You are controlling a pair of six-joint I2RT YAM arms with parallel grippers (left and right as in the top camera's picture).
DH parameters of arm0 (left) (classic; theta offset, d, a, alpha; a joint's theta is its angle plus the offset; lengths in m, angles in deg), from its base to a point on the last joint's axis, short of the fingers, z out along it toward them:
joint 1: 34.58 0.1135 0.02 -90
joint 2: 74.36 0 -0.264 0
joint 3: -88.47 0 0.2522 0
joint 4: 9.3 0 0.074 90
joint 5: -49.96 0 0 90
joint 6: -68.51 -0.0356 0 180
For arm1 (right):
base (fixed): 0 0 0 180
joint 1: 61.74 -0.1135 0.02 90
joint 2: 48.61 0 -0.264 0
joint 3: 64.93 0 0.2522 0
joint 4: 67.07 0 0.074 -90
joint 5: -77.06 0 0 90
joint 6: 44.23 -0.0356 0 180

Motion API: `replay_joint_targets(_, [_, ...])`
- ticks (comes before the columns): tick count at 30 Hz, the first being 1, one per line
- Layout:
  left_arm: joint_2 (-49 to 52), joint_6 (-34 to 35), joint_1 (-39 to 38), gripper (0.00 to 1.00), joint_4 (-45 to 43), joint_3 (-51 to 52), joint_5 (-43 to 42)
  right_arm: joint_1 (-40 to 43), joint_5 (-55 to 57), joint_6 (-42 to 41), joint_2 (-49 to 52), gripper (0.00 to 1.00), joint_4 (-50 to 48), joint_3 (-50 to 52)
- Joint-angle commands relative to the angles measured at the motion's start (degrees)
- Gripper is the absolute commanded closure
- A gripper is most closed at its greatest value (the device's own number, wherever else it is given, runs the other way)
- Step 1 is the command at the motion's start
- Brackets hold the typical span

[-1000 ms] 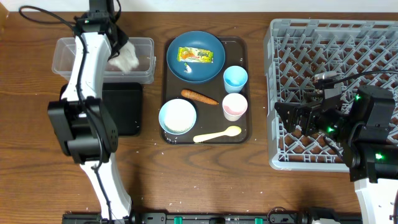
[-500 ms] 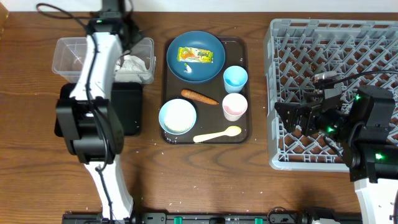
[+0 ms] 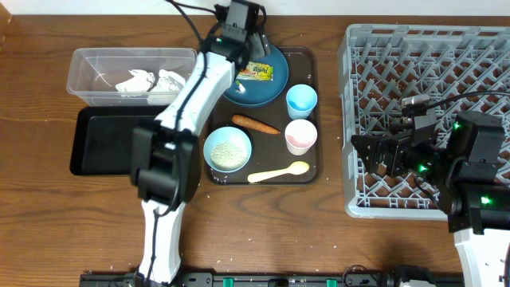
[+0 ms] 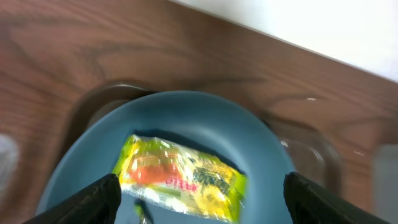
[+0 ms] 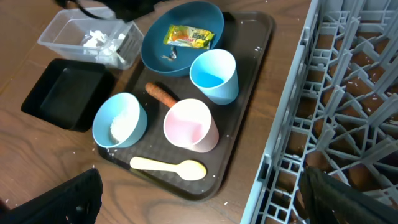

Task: Sort waste into correct bins and load items into the dishwasher rack
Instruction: 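Return the left gripper to the blue plate and grasp the snack wrapper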

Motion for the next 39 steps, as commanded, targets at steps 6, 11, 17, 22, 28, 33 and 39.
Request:
replay_joint_targets(6, [8.1, 2.7, -0.2, 0.12, -2.6, -0.5, 1.7, 0.2, -0.5, 0.4, -0.1, 0.01, 0.5, -1.3])
replay_joint_targets(11, [9.9, 3.0, -0.1, 0.12, -3.0, -0.5, 1.7, 0.2, -0.5, 0.4, -0.1, 0.01, 0.5, -1.3])
replay_joint_targets(17, [11.4, 3.0, -0.2, 0.20, -1.8, -0.5, 1.2, 0.2, -0.5, 0.4, -0.1, 0.01, 0.7, -1.3])
replay_joint_targets(22, [11.4, 2.3, -0.2, 0.58, 0.2, -0.5, -0.9, 0.2, -0.5, 0.4, -0.1, 0.01, 0.8, -1.3])
replay_joint_targets(28, [11.1, 2.3, -0.2, 0.92, 1.7, -0.5, -3.1, 0.2, -0.5, 0.4, -0.1, 0.01, 0.9, -1.3])
replay_joint_targets(33, [8.2, 2.3, -0.2, 0.94, 3.6, -0.5, -3.1, 0.2, -0.5, 0.4, -0.1, 0.01, 0.9, -1.3])
replay_joint_targets(39, [0.6, 0.4, -0.1, 0.94, 7.5, -0.7, -2.7, 0.2, -0.5, 0.4, -0.1, 0.01, 0.9, -1.3])
